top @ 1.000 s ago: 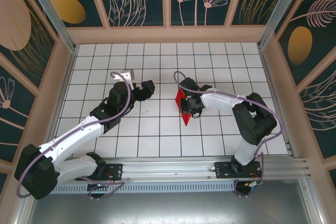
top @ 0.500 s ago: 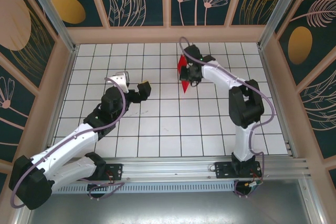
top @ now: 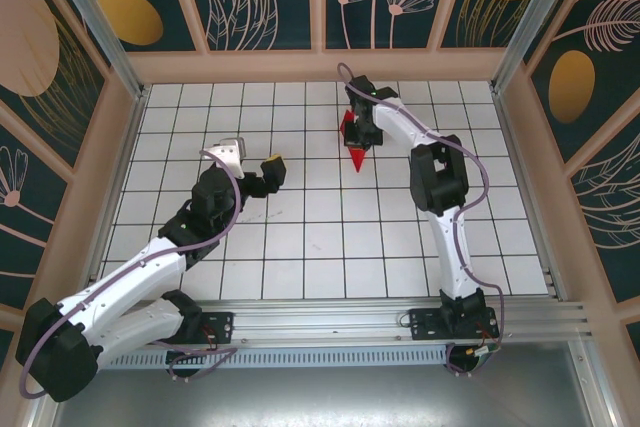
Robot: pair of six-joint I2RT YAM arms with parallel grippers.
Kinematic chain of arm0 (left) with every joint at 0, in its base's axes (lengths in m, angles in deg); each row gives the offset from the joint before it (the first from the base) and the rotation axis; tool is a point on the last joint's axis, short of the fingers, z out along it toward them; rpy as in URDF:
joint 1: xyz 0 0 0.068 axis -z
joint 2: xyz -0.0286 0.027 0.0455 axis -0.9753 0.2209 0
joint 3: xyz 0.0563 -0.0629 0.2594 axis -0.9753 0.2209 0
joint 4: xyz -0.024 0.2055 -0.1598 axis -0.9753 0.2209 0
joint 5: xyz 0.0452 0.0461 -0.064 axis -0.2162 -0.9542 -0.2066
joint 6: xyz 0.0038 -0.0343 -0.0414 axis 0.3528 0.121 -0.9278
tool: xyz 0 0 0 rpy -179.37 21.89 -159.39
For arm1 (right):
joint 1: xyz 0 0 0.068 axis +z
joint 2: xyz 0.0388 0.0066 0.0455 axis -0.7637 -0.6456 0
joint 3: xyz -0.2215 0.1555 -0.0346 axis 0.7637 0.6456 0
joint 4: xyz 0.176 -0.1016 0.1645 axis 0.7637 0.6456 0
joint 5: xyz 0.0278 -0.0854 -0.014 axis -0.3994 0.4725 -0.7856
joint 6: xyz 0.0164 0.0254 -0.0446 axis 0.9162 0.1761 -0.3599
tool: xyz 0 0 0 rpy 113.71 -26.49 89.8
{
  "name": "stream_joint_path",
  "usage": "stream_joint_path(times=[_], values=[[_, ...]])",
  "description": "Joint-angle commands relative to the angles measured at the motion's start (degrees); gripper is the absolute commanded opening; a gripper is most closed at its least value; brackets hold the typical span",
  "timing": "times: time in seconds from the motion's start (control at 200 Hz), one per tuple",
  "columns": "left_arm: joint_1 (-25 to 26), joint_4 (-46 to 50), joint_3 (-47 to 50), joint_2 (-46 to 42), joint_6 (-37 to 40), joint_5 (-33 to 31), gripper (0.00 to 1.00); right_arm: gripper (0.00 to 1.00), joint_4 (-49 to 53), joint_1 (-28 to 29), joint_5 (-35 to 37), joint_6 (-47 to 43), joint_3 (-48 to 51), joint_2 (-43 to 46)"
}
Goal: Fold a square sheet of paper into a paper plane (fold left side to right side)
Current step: Place the paper plane at the top-center of the table.
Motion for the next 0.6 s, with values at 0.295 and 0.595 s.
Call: stream_joint_path(times=[0.295, 0.595], values=[[-0.4, 3.0, -2.1, 0.8, -0.1, -5.4, 0.98, 0.14, 4.4, 1.2, 0.5, -1.9, -0.6, -0.3], [-0.4, 4.6, -3.5, 5.8, 5.2, -13.9, 0.99, 0.47, -0.4, 2.0, 5.0, -1.1, 9.3, 14.5]])
